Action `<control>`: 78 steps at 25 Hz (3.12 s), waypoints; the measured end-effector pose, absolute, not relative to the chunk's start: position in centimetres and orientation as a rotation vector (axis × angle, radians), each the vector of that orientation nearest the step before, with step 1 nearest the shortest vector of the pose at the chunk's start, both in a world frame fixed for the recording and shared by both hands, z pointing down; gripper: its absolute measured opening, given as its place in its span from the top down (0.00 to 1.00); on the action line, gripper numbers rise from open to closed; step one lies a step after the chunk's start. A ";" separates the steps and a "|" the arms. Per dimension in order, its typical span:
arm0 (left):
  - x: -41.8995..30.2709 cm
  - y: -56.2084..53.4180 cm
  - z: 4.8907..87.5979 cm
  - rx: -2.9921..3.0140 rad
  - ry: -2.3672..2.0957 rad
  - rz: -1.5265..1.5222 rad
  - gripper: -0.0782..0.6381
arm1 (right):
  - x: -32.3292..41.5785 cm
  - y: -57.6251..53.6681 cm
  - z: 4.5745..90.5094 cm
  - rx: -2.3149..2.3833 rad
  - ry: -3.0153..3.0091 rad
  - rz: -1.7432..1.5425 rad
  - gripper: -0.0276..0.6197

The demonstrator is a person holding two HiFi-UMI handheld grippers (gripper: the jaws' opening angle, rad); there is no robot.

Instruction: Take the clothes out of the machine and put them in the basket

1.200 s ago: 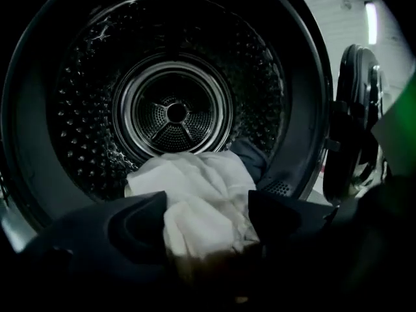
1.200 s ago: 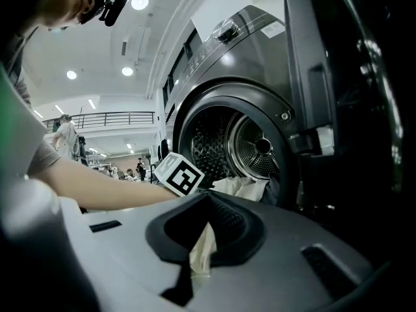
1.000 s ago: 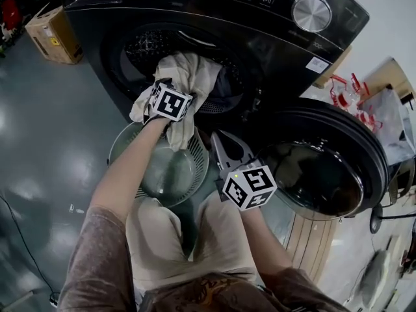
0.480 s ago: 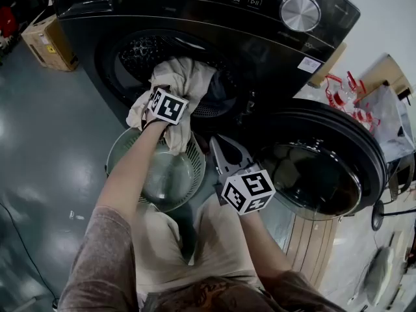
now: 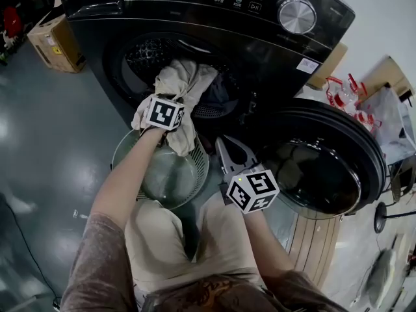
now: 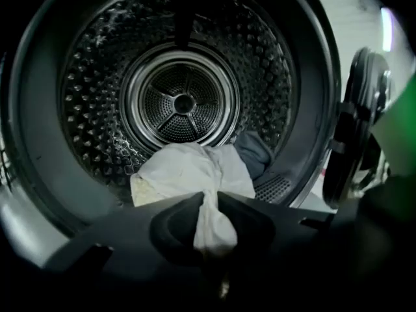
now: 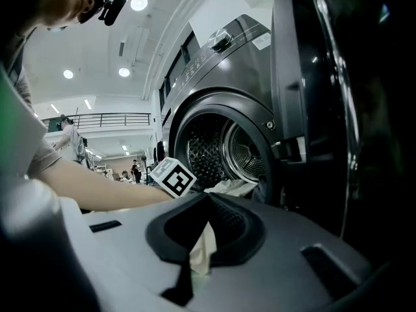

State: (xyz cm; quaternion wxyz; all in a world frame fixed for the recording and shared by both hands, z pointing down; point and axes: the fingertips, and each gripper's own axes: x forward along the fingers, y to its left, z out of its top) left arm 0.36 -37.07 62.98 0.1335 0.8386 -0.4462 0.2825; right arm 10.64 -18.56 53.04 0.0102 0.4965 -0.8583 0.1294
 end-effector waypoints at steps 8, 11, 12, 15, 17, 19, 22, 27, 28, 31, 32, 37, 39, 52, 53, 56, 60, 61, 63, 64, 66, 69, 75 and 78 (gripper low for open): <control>-2.7 -30.1 58.5 2.485 -1.262 0.653 0.82 | 10.7 -18.6 52.4 1.518 -2.705 0.394 0.96; -3.6 -26.6 57.9 2.488 -1.245 0.613 0.82 | 10.2 -18.8 52.4 1.485 -2.721 0.387 0.96; -3.8 -25.4 57.8 2.491 -1.233 0.608 0.82 | 10.1 -18.9 52.5 1.476 -2.726 0.386 0.96; -4.6 -22.7 57.3 2.513 -1.197 0.624 0.82 | 9.5 -19.3 52.6 1.447 -2.738 0.386 0.96; -5.5 -21.4 57.1 2.522 -1.178 0.639 0.82 | 8.8 -19.4 52.8 1.422 -2.747 0.389 0.96; -6.5 -20.4 56.8 2.519 -1.170 0.638 0.81 | 8.0 -19.5 53.1 1.396 -2.757 0.396 0.96; -7.5 -19.5 56.7 2.520 -1.201 0.675 0.78 | 6.9 -19.4 53.4 1.363 -2.767 0.406 0.96; -8.5 -19.0 56.2 2.506 -1.249 0.670 0.67 | 5.7 -19.4 53.3 1.331 -2.787 0.411 0.96; -8.6 -19.1 55.9 2.506 -1.256 0.651 0.66 | 5.7 -19.4 53.3 1.332 -2.788 0.413 0.96; -8.4 -19.6 55.4 2.519 -1.272 0.630 0.63 | 5.9 -19.3 53.3 1.345 -2.786 0.417 0.96; -8.1 -20.0 55.4 2.525 -1.275 0.626 0.60 | 6.0 -19.2 53.3 1.350 -2.786 0.417 0.96; -6.0 -22.5 56.2 2.561 -1.254 0.611 0.53 | 6.5 -19.0 53.3 1.371 -2.776 0.416 0.96; -4.8 -23.7 56.8 2.578 -1.231 0.620 0.52 | 6.8 -18.9 53.3 1.382 -2.770 0.414 0.96; 0.3 -34.8 62.1 2.663 -1.283 0.789 0.46 | 9.0 -18.1 53.7 1.486 -2.696 0.399 0.96; 0.6 -35.5 62.3 2.671 -1.287 0.801 0.45 | 9.3 -18.1 53.7 1.498 -2.691 0.400 0.96; 1.3 -37.2 63.2 2.677 -1.287 0.866 0.45 | 9.9 -18.1 53.6 1.529 -2.680 0.405 0.96; 1.7 -39.0 64.6 2.665 -1.287 0.940 0.46 | 10.4 -17.9 53.6 1.541 -2.669 0.400 0.96; 1.8 -39.2 64.8 2.660 -1.278 0.944 0.46 | 10.6 -17.9 53.6 1.545 -2.667 0.399 0.96; 1.8 -39.4 65.0 2.643 -1.249 0.916 0.46 | 10.8 -17.9 53.5 1.552 -2.664 0.396 0.96; 1.8 -39.4 65.1 2.629 -1.235 0.891 0.48 | 10.9 -17.9 53.5 1.553 -2.663 0.394 0.96; 1.6 -39.5 65.1 2.592 -1.230 0.845 0.59 | 11.0 -17.8 53.5 1.551 -2.661 0.388 0.96; 1.4 -39.5 65.0 2.567 -1.255 0.838 0.72 | 11.0 -17.5 53.6 1.551 -2.656 0.385 0.96; 1.9 -37.2 63.7 2.585 -1.197 0.804 0.86 | 11.5 -17.2 53.5 1.565 -2.654 0.388 0.96; 1.9 -35.0 62.4 2.601 -1.152 0.794 0.87 | 11.2 -17.2 53.4 1.556 -2.666 0.388 0.96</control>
